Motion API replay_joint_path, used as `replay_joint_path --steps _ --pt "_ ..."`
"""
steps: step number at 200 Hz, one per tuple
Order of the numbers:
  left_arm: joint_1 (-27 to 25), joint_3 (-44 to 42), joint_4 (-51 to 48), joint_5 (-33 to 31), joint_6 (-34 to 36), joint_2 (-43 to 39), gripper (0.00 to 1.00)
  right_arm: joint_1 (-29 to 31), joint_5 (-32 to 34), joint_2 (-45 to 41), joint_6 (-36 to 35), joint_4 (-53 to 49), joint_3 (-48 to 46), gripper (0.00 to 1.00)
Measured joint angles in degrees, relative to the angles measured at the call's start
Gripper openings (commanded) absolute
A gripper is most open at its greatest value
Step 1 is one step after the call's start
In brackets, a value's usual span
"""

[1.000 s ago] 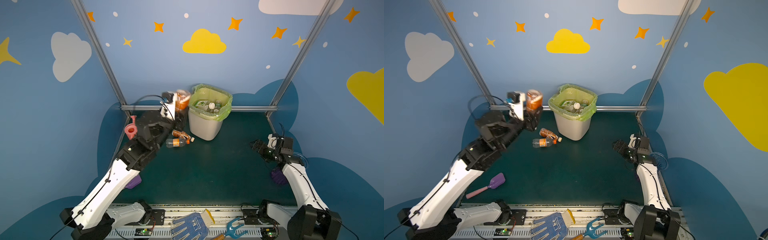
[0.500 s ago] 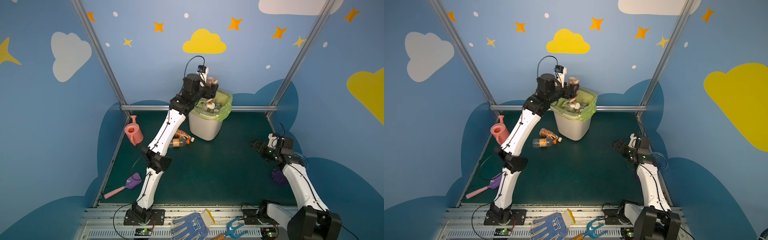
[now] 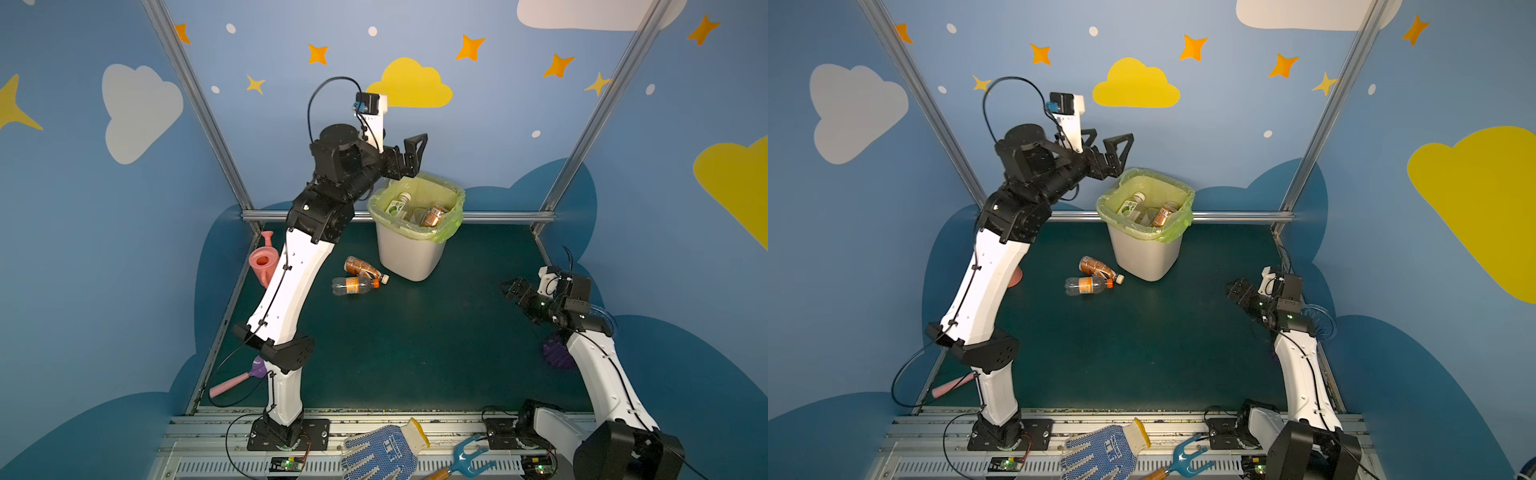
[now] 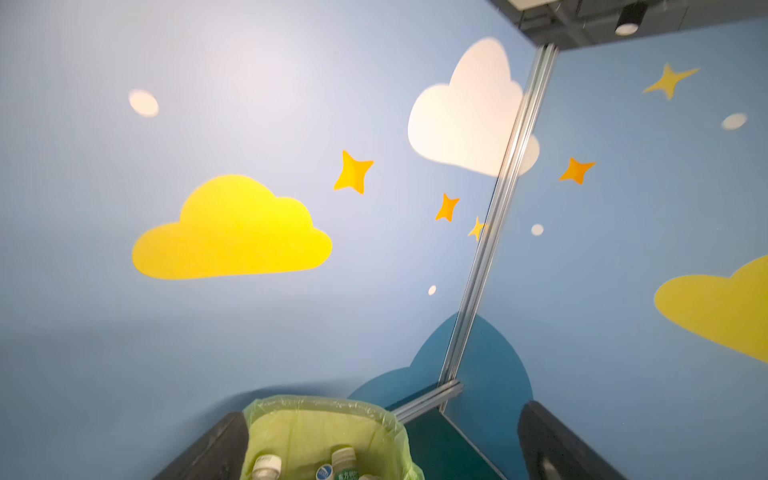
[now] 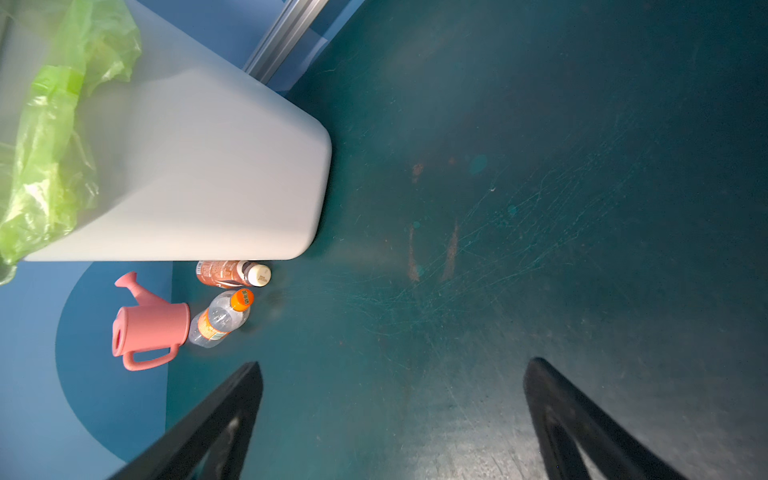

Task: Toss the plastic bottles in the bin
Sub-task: 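Open the left gripper over the bin to drop the coffee bottle, then lower the left gripper toward the clear orange-label bottle near the watering can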

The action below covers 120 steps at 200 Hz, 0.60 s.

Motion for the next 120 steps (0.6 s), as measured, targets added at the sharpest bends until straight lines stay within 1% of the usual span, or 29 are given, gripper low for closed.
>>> replay_joint_path --steps 16,32,37,49,67,80,97,120 --pt "0.00 -3.34 -0.57 -0.81 0.20 -2.23 1.00 0.13 -0.63 -0.24 0.24 0.00 -0.15 0.98" --pt "-0.02 -11.63 -0.81 -2.38 0.37 -5.18 1.00 0.90 -1.05 -0.39 0.79 0.13 -0.33 0.98" --pt "-0.02 -15.93 -0.35 -3.04 0.35 -6.71 1.00 1.22 -1.16 -0.46 0.83 0.28 -0.48 0.98" --pt "-0.02 -30.21 2.34 -5.05 -0.13 -11.80 1.00 3.02 -1.01 -0.61 1.03 0.68 -0.96 0.98" --pt "0.09 -54.53 9.97 -8.35 -1.11 -21.00 1.00 7.91 -0.15 -0.66 1.70 1.66 -1.92 0.98" --pt "0.55 -68.74 12.70 -10.58 -2.64 -27.41 1.00 12.11 0.59 -0.35 2.34 2.89 -2.43 0.98" --pt "2.40 -81.18 13.57 -13.27 -5.64 -35.50 1.00 17.55 2.47 1.20 2.75 4.85 -2.43 0.98" --pt "6.12 -92.80 15.37 -16.87 -9.97 -47.28 1.00 24.85 5.35 5.55 2.93 7.37 -1.60 0.98"
